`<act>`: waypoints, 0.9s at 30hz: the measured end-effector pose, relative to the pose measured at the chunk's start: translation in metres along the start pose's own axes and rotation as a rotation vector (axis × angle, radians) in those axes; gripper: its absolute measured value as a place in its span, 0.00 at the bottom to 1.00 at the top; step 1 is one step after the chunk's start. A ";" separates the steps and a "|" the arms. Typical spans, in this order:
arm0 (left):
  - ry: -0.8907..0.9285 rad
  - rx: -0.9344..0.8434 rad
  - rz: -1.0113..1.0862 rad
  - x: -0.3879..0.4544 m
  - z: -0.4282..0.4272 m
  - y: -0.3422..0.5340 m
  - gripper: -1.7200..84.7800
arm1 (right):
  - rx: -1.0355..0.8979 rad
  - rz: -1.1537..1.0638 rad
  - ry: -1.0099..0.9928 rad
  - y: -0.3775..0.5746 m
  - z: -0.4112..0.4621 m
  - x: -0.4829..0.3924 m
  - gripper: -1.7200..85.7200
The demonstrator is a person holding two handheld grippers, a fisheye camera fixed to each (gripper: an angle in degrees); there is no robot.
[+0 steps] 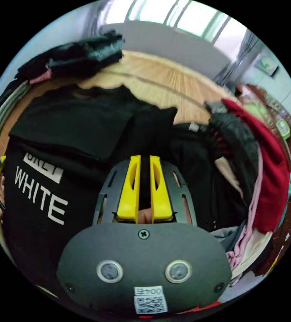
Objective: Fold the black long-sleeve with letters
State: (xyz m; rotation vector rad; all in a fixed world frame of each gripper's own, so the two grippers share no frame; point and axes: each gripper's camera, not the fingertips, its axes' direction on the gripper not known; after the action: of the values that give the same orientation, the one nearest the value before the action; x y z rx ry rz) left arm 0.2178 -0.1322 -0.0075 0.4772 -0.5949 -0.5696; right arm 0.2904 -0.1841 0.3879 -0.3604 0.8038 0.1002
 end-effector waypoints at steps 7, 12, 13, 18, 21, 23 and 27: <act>0.000 0.009 0.007 -0.004 0.008 0.036 0.02 | 0.132 -0.006 0.051 0.070 -0.125 -0.021 0.02; 0.046 0.042 0.035 -0.007 0.009 0.067 0.02 | -0.047 -0.116 0.067 0.219 -0.206 -0.062 0.01; 0.071 0.051 0.062 -0.005 0.009 0.075 0.02 | -0.054 -0.120 0.087 0.233 -0.213 -0.064 0.01; 0.040 0.060 0.349 0.044 -0.017 0.122 0.02 | -0.082 -0.159 0.124 0.293 -0.235 -0.077 0.02; -0.101 0.106 0.574 0.092 -0.056 0.169 0.03 | -0.082 -0.140 0.091 0.301 -0.229 -0.076 0.01; -0.223 0.112 0.769 0.119 -0.077 0.208 0.03 | -0.065 -0.175 0.136 0.304 -0.238 -0.079 0.01; -0.394 0.101 0.973 0.118 -0.069 0.261 0.03 | -0.058 -0.158 0.123 0.301 -0.268 -0.062 0.01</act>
State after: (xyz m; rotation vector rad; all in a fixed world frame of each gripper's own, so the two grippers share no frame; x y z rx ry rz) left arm 0.4361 0.0064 0.1349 0.1205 -1.1338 0.3106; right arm -0.0035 0.0056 0.1787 -0.4874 0.8917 -0.0468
